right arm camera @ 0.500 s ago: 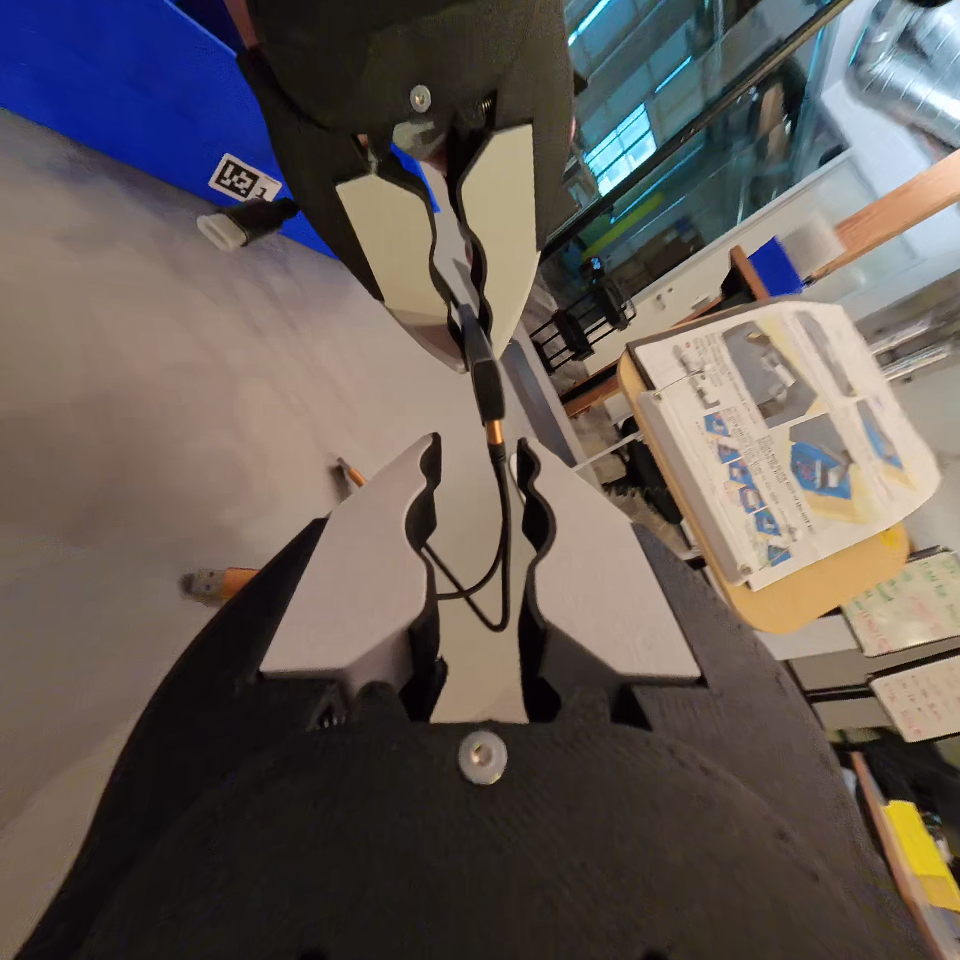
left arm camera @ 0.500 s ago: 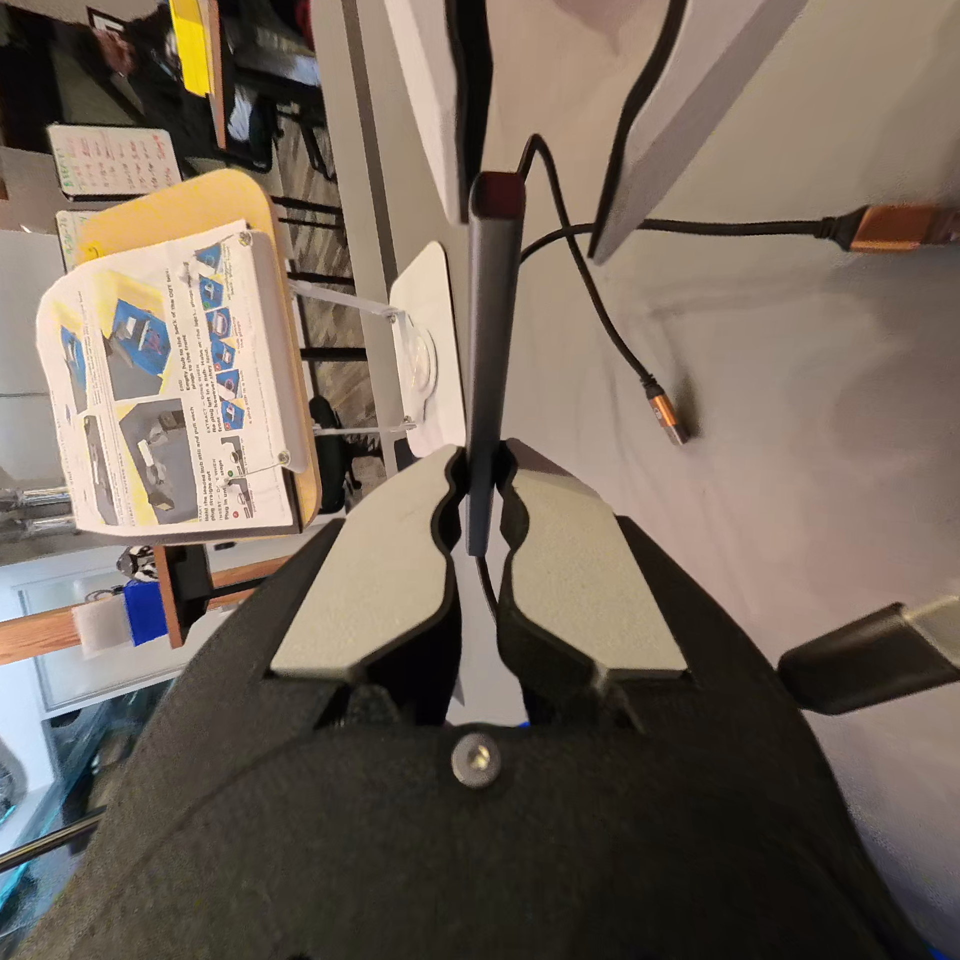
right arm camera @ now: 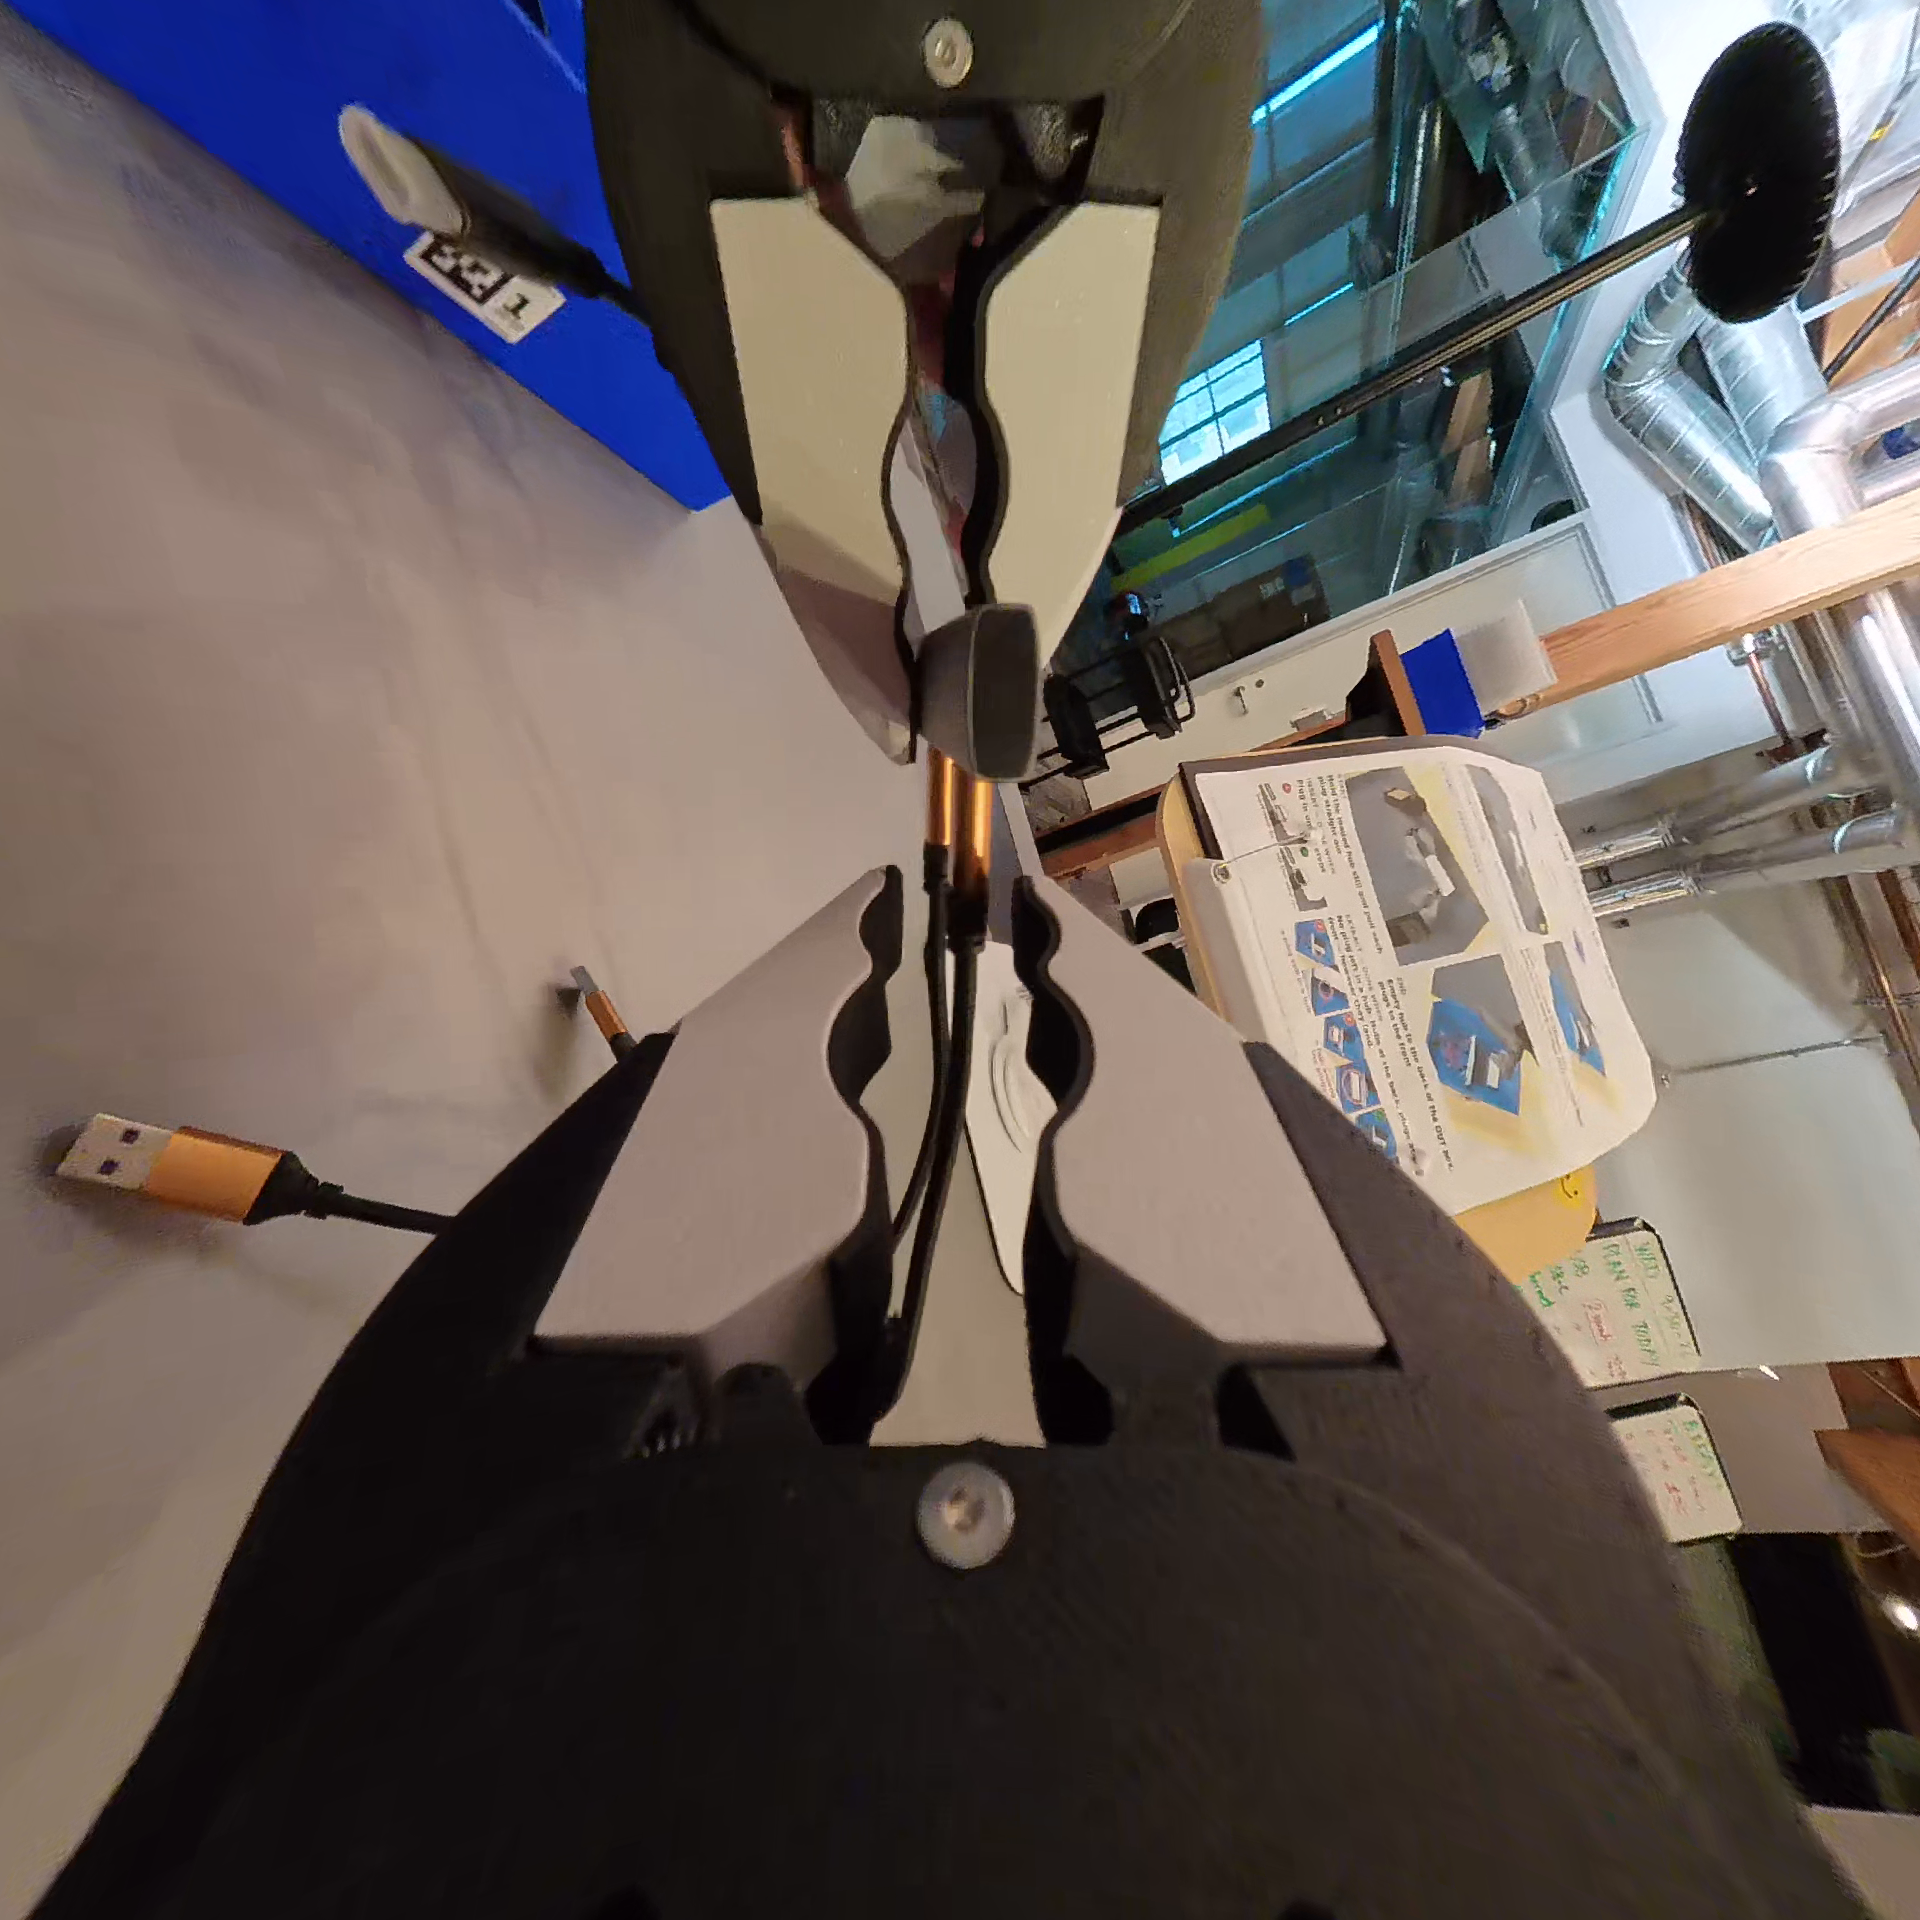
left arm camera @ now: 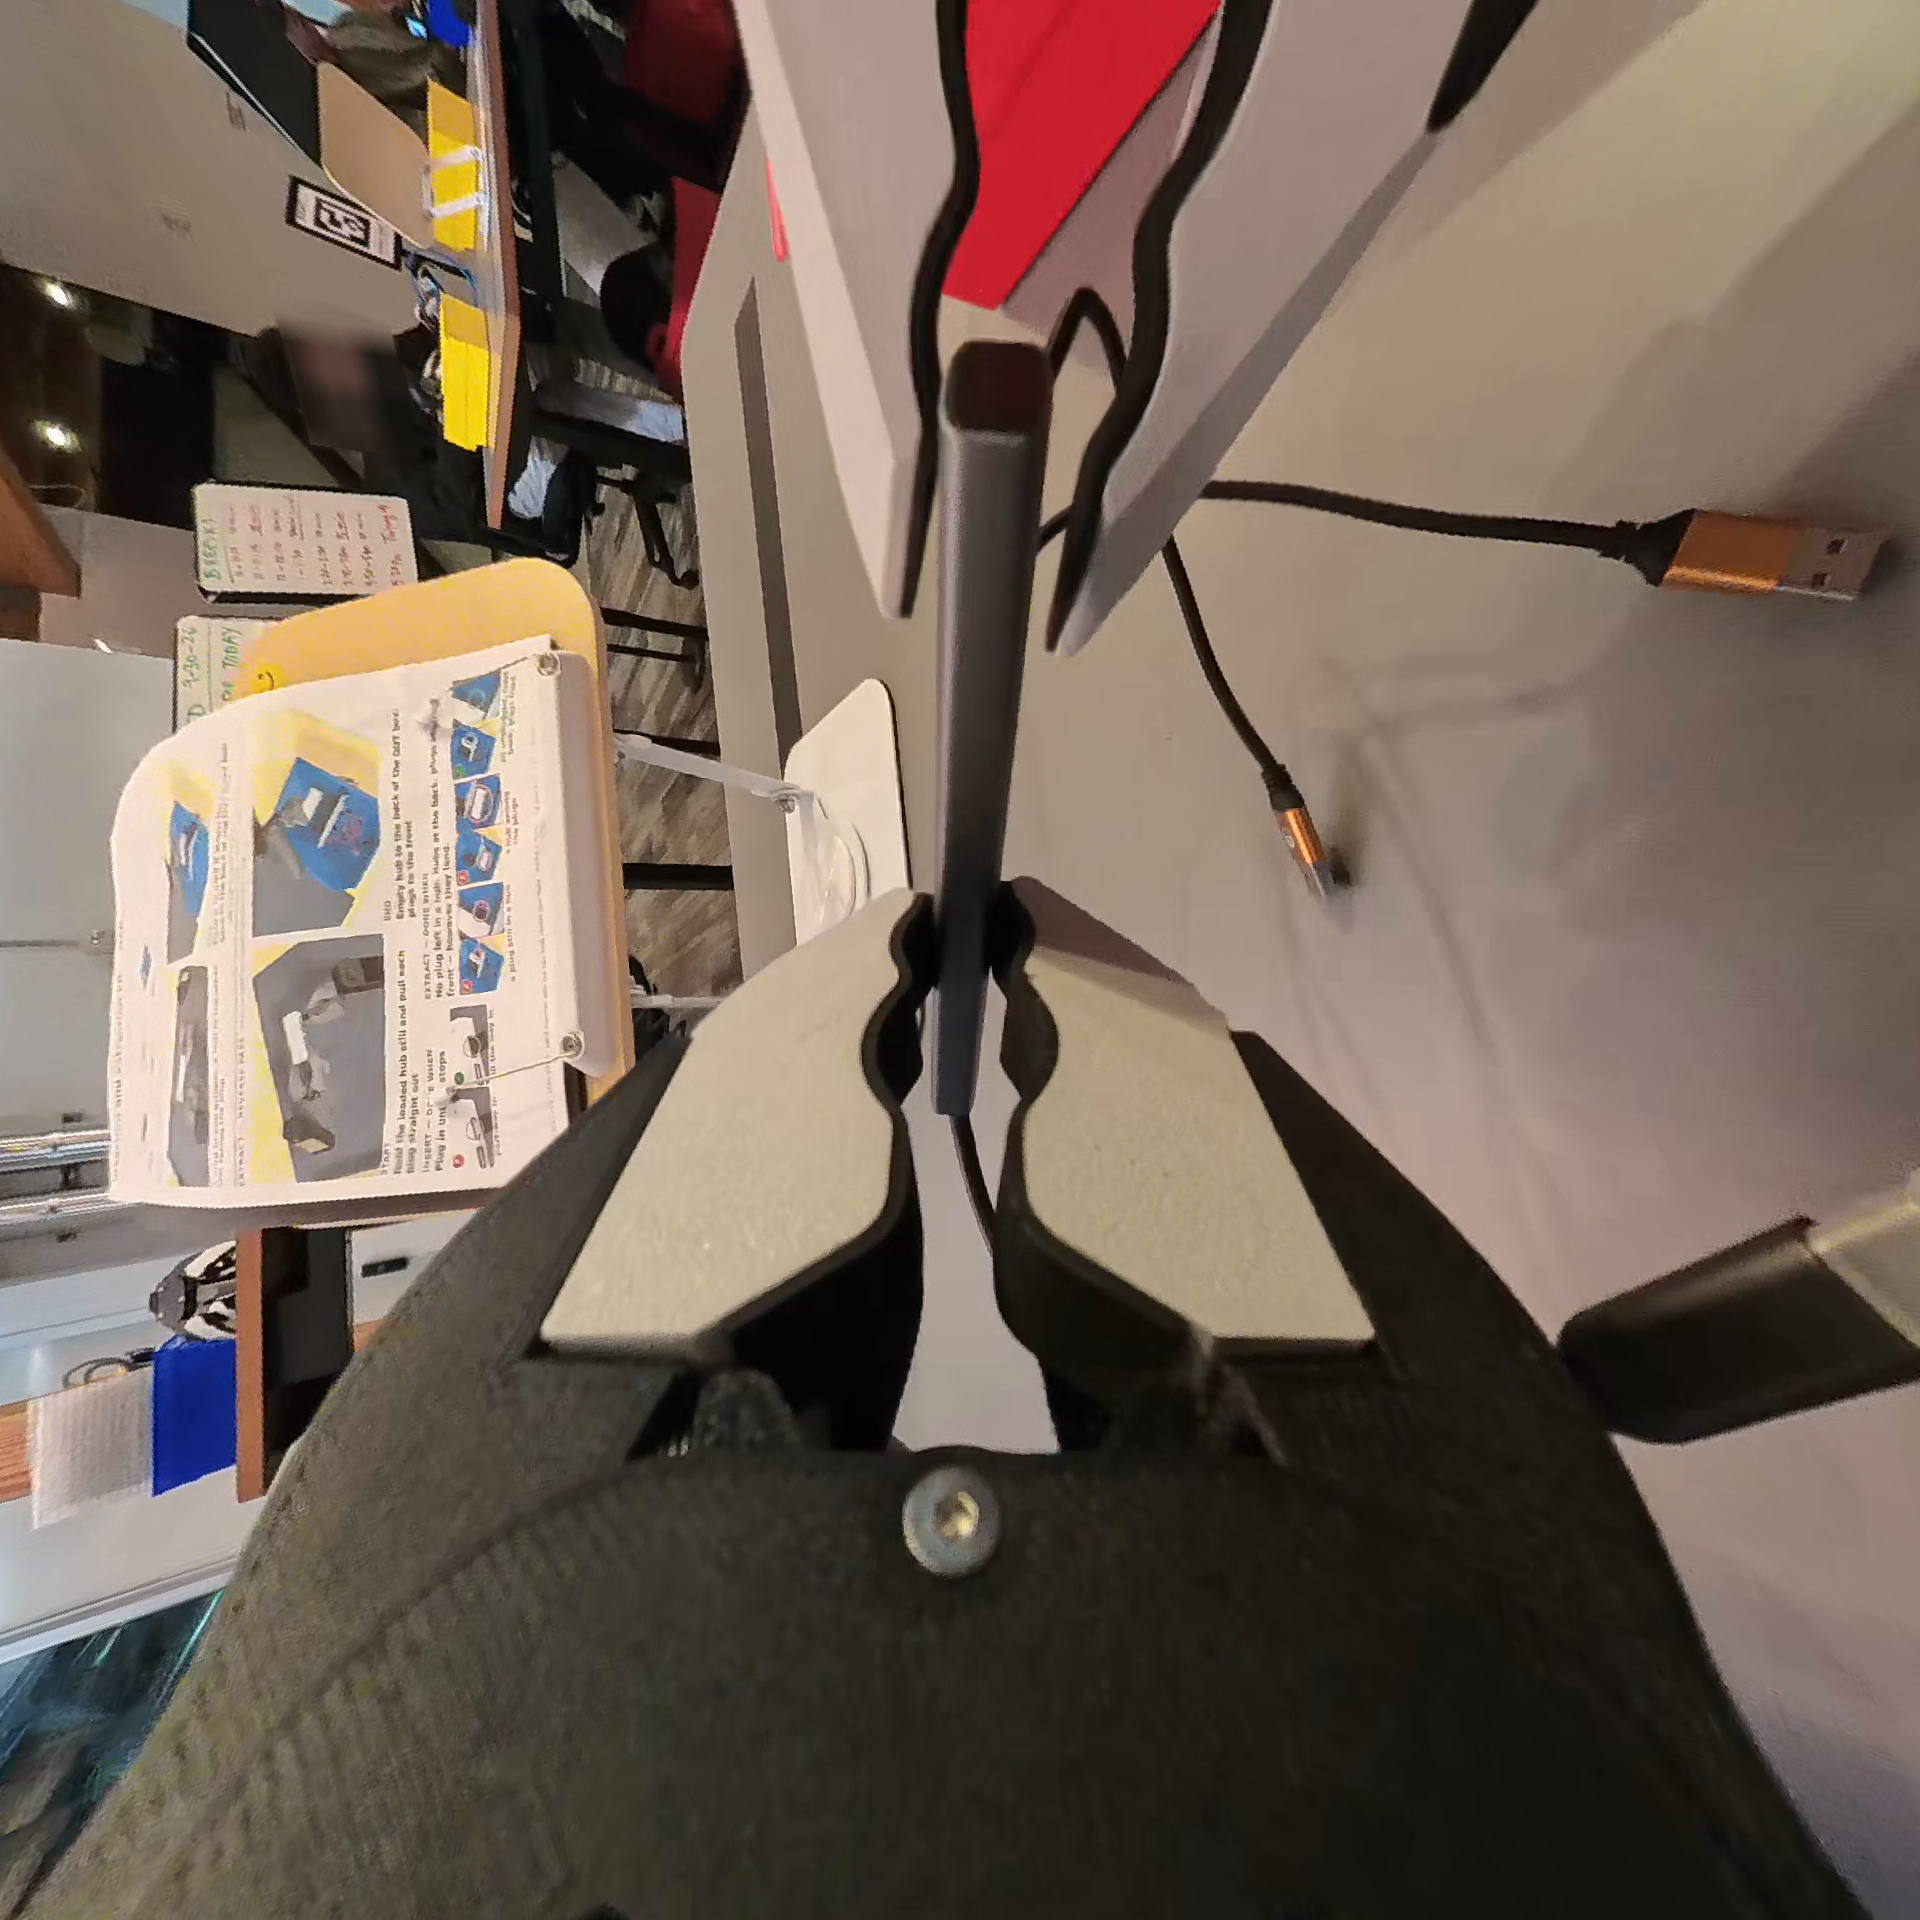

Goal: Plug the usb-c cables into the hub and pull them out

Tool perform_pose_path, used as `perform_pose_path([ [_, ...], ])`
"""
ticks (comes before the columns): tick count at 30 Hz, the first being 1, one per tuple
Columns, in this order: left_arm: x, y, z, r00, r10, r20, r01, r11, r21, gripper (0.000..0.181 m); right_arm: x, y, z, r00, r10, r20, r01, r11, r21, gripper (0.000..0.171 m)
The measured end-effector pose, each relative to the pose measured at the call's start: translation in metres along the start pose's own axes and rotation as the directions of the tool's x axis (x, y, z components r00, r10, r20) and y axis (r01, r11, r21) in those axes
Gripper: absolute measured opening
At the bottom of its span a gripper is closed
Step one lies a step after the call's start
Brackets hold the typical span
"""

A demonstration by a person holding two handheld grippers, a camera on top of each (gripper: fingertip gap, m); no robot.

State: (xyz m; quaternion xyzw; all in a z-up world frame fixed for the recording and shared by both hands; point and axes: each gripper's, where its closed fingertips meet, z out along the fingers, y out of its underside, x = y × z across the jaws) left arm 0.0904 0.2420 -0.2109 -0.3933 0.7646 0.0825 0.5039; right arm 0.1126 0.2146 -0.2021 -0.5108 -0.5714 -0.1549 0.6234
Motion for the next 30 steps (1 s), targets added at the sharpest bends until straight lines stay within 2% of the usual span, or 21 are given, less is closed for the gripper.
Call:
perform_pose_path([
  [12, 0.005, -0.012, 0.002, 0.999, 0.037, -0.015, -0.037, 0.999, 0.026, 0.010, -0.011, -0.013, 0.010, 0.999, -0.050, 0.019, 0.050, 0.999, 0.003, 0.020],
  [15, 0.005, -0.015, 0.001, 0.999, 0.045, -0.017, -0.044, 0.998, 0.034, 0.010, -0.006, -0.008, 0.012, 0.998, -0.056, -0.001, 0.056, 0.998, -0.019, 0.006],
  [19, 0.005, -0.017, 0.001, 0.999, 0.041, -0.013, -0.041, 0.998, 0.039, 0.010, -0.006, -0.005, 0.014, 0.999, -0.032, 0.014, 0.033, 0.999, -0.026, 0.003],
  [23, 0.006, -0.020, 0.000, 0.999, 0.042, -0.015, -0.041, 0.998, 0.051, 0.010, -0.013, 0.001, 0.018, 0.999, -0.004, 0.054, 0.007, 0.998, -0.064, 0.023],
  [26, 0.006, -0.025, 0.000, 0.999, 0.053, -0.014, -0.052, 0.997, 0.060, 0.010, -0.016, 0.008, 0.021, 0.998, -0.010, 0.067, 0.017, 0.995, -0.094, 0.023],
  [29, 0.008, -0.029, 0.000, 0.998, 0.062, -0.021, -0.060, 0.996, 0.065, 0.010, -0.010, 0.011, 0.023, 0.999, -0.022, 0.033, 0.025, 0.993, -0.111, 0.007],
  [30, 0.008, -0.029, 0.000, 0.998, 0.066, -0.022, -0.065, 0.996, 0.065, 0.010, -0.010, 0.011, 0.022, 0.999, -0.022, 0.030, 0.025, 0.993, -0.112, 0.006],
])
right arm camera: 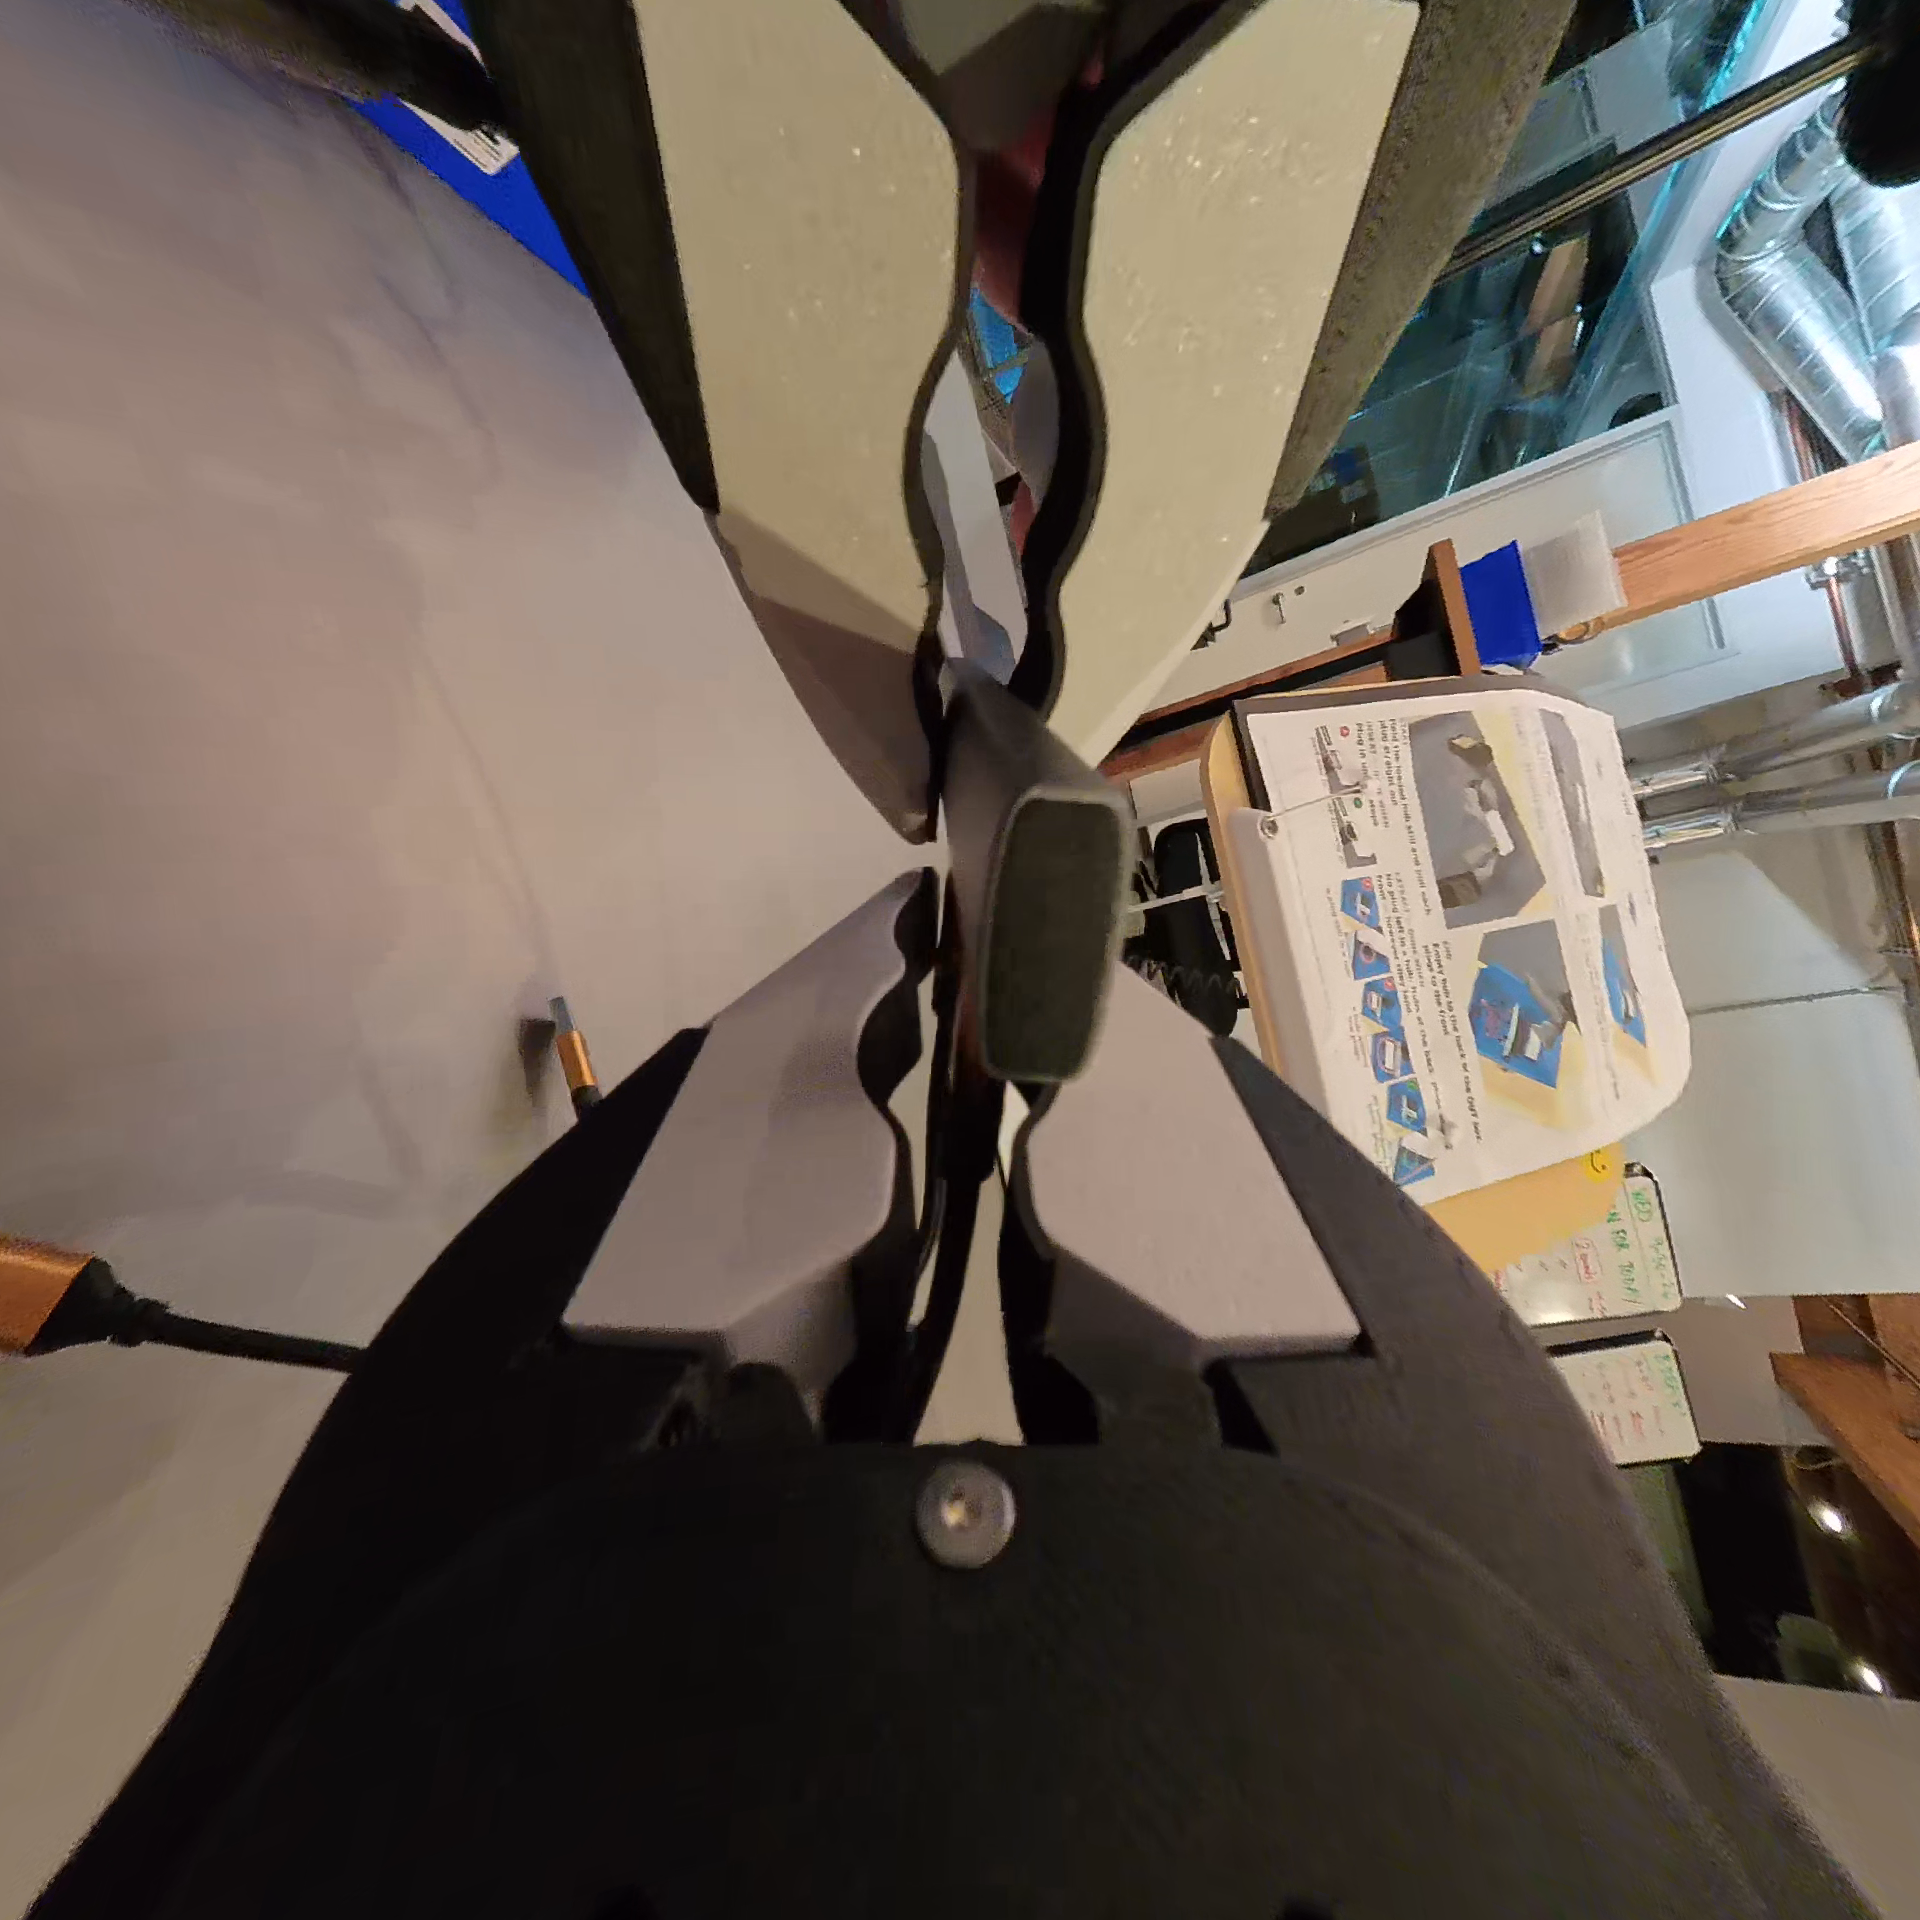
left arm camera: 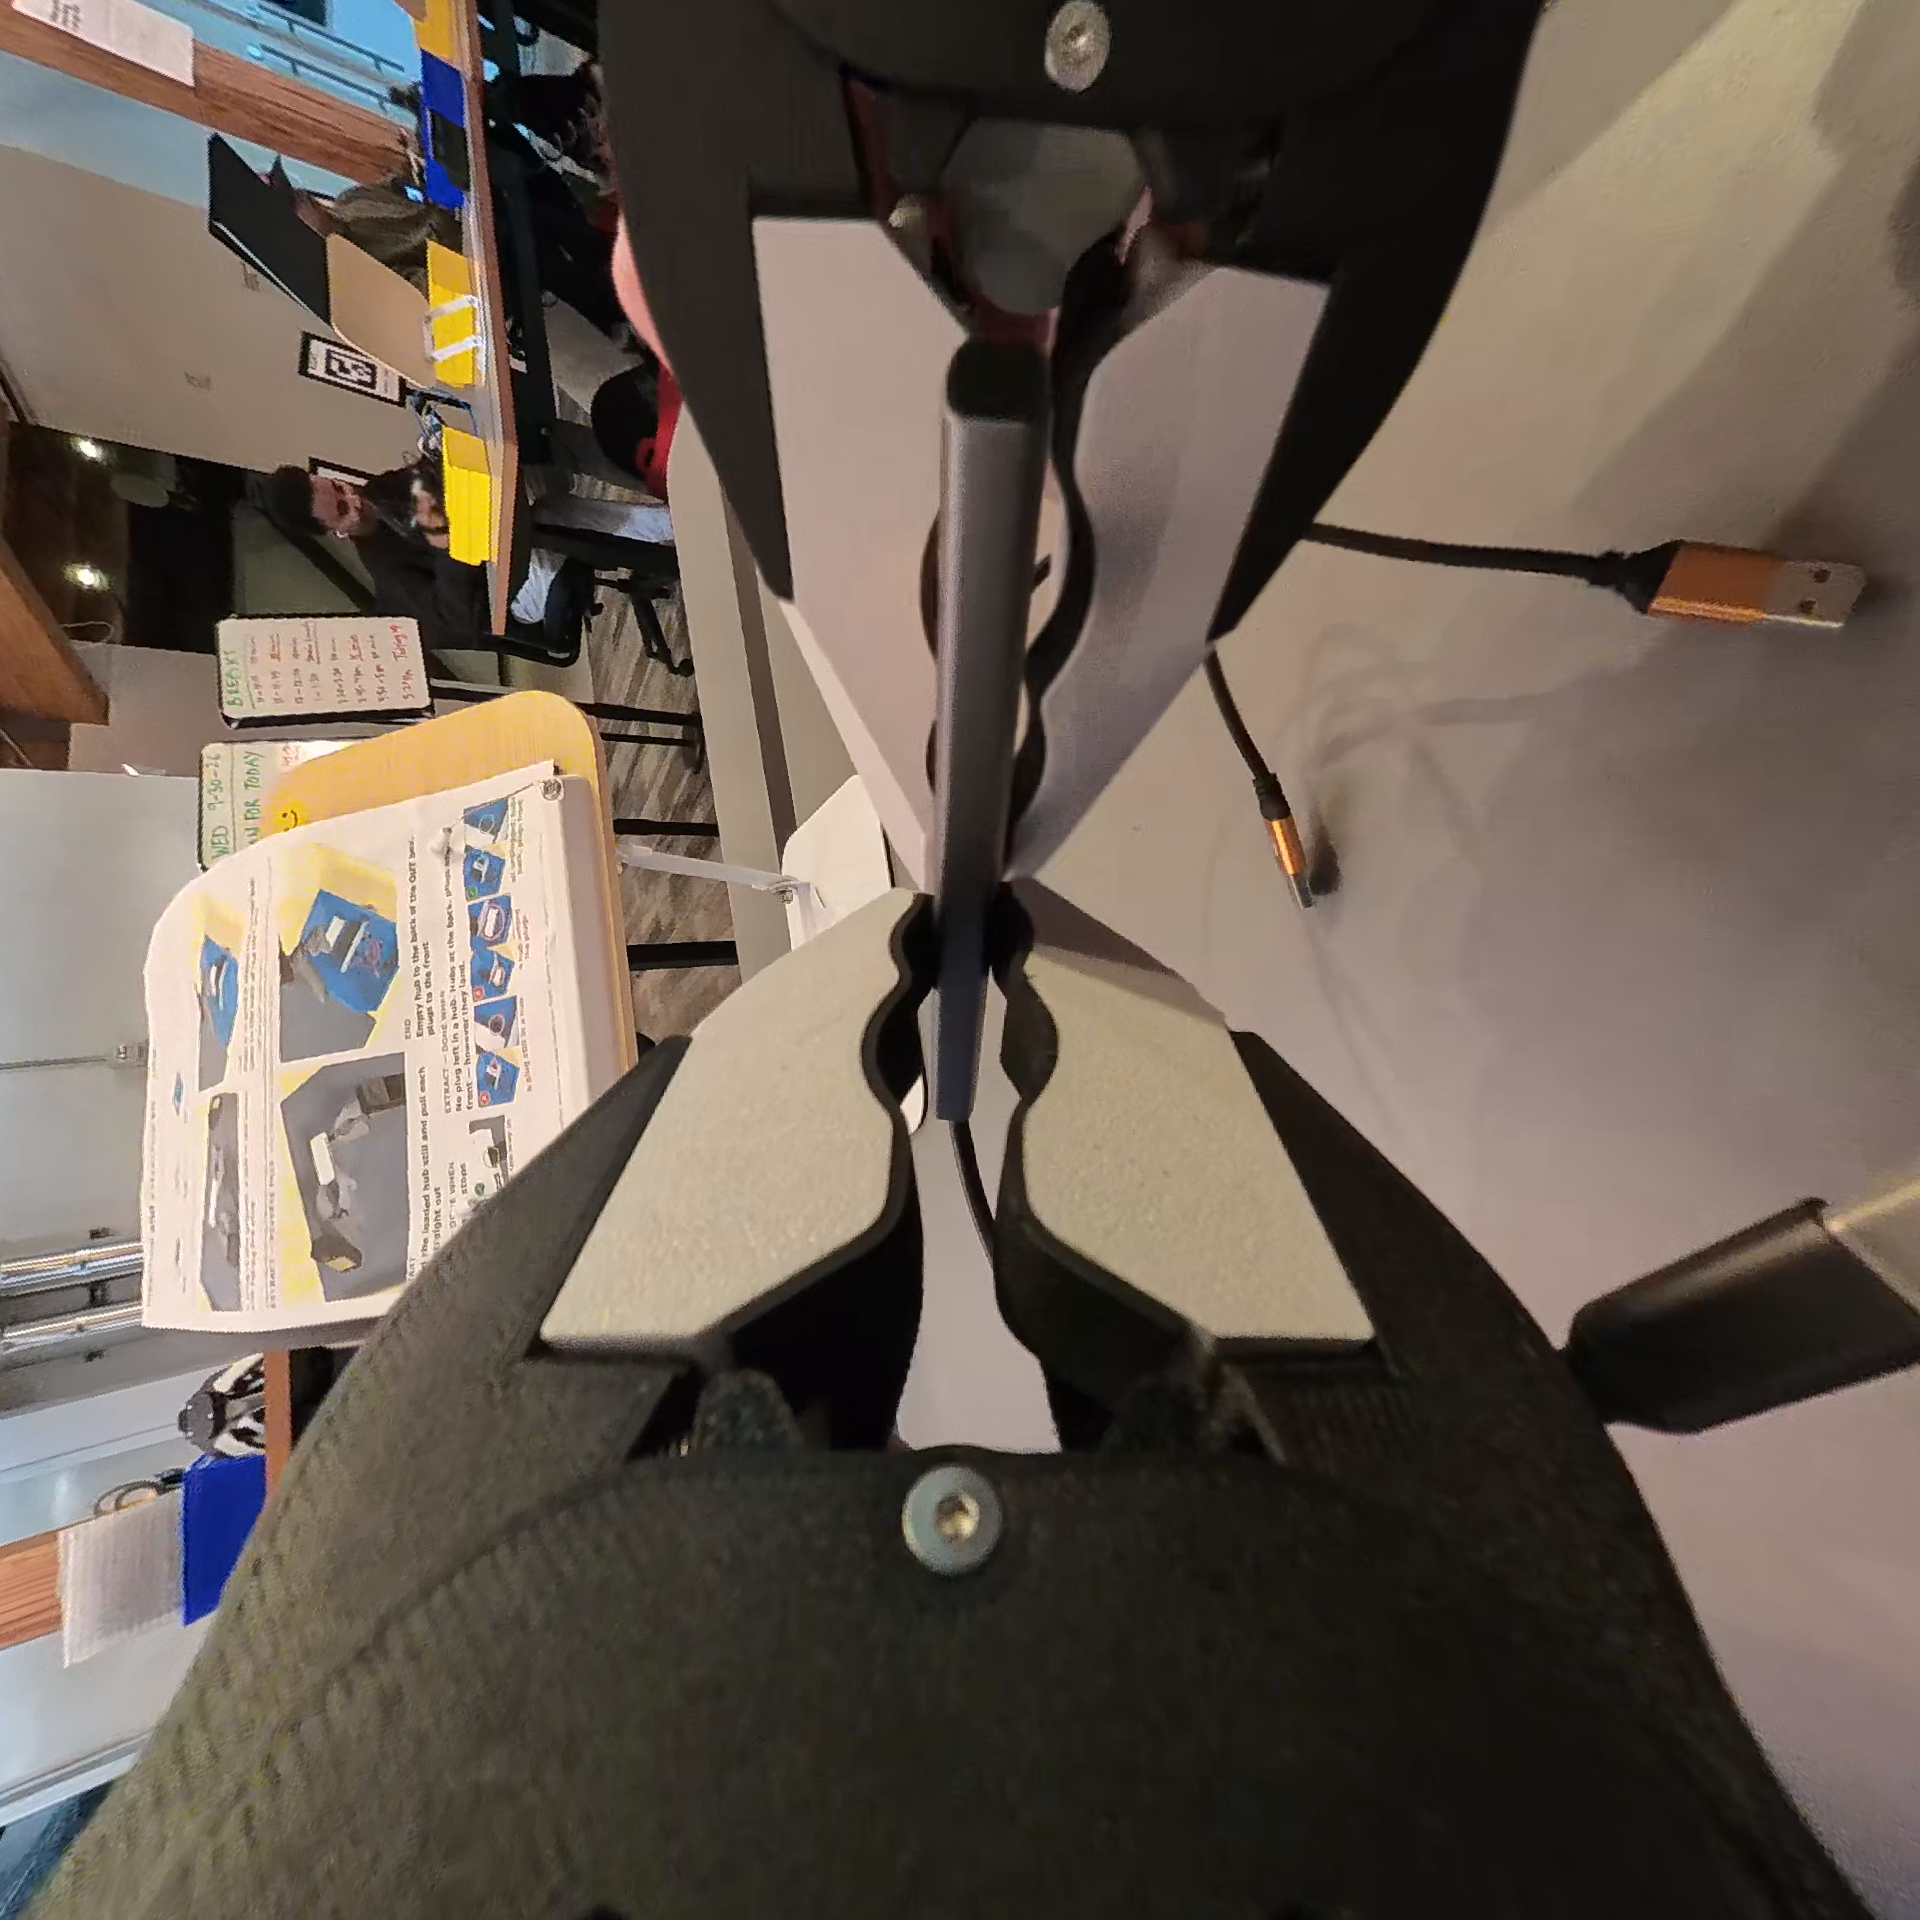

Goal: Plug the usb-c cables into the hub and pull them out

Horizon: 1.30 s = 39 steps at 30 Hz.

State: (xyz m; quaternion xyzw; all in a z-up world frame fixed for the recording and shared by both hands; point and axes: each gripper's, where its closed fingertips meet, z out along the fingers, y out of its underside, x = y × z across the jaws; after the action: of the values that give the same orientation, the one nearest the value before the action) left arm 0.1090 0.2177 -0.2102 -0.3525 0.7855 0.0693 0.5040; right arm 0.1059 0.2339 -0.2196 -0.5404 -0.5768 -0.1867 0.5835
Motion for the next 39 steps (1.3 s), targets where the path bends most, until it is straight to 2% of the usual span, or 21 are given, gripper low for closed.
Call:
perform_pose_path([
  [13, 0.000, 0.002, 0.005, 1.000, -0.011, 0.015, 0.011, 1.000, -0.012, 0.011, 0.000, 0.007, 0.002, 0.999, 0.039, 0.015, -0.038, 0.998, -0.055, 0.003],
  [18, -0.001, 0.006, 0.007, 0.999, -0.019, 0.042, 0.022, 0.998, -0.061, 0.024, -0.004, 0.010, 0.005, 0.998, 0.047, 0.038, -0.044, 0.996, -0.079, 0.004],
  [27, 0.005, 0.000, 0.002, 1.000, -0.010, 0.025, 0.012, 0.997, -0.072, 0.031, -0.005, 0.015, 0.008, 0.997, 0.072, 0.041, -0.067, 0.991, -0.118, 0.004],
  [31, 0.002, 0.002, -0.005, 0.988, -0.154, -0.003, 0.153, 0.986, -0.066, 0.035, -0.005, 0.015, 0.007, 0.997, 0.067, 0.033, -0.063, 0.992, -0.112, 0.004],
  [35, -0.005, 0.002, -0.016, 0.911, -0.405, -0.077, 0.405, 0.914, -0.023, 0.052, -0.008, 0.015, 0.007, 0.998, 0.048, 0.035, -0.043, 0.992, -0.115, 0.003],
  [39, -0.006, 0.007, -0.020, 0.845, -0.515, -0.141, 0.513, 0.857, -0.055, 0.066, -0.009, 0.013, 0.008, 0.999, 0.036, 0.037, -0.031, 0.993, -0.116, 0.002],
])
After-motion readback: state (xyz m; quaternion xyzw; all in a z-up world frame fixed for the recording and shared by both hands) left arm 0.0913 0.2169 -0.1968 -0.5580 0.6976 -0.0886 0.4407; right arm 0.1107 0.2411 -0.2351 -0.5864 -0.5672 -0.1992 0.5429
